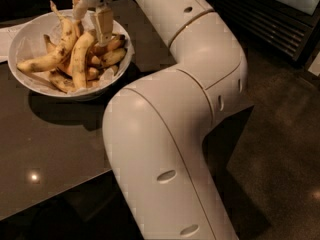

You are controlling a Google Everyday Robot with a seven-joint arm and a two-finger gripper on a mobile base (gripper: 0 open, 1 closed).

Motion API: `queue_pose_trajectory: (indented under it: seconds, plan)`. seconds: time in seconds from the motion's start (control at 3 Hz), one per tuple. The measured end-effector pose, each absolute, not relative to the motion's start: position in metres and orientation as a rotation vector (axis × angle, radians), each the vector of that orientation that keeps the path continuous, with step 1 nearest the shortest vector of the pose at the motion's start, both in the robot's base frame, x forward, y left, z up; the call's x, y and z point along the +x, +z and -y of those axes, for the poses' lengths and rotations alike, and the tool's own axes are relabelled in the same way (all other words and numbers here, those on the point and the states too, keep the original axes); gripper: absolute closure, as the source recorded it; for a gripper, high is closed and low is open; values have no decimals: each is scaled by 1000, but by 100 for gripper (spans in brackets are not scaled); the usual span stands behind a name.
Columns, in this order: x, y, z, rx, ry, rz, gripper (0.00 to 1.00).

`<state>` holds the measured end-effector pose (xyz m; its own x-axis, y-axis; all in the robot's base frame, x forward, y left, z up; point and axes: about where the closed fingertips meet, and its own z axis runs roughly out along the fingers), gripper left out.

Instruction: Pick banana from white bowl

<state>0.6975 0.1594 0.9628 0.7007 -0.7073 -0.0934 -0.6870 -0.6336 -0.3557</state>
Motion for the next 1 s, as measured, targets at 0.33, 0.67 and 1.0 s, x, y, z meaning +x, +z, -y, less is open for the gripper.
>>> queue_pose_trajectory:
  seconds: [0.33, 0.67, 1.0]
  plan:
    - [696, 958, -156, -2555, -57, -1100, 31]
    - [695, 952, -152, -2563, -37, -1120, 31]
    - [694, 946, -150, -2574, -19, -1135, 31]
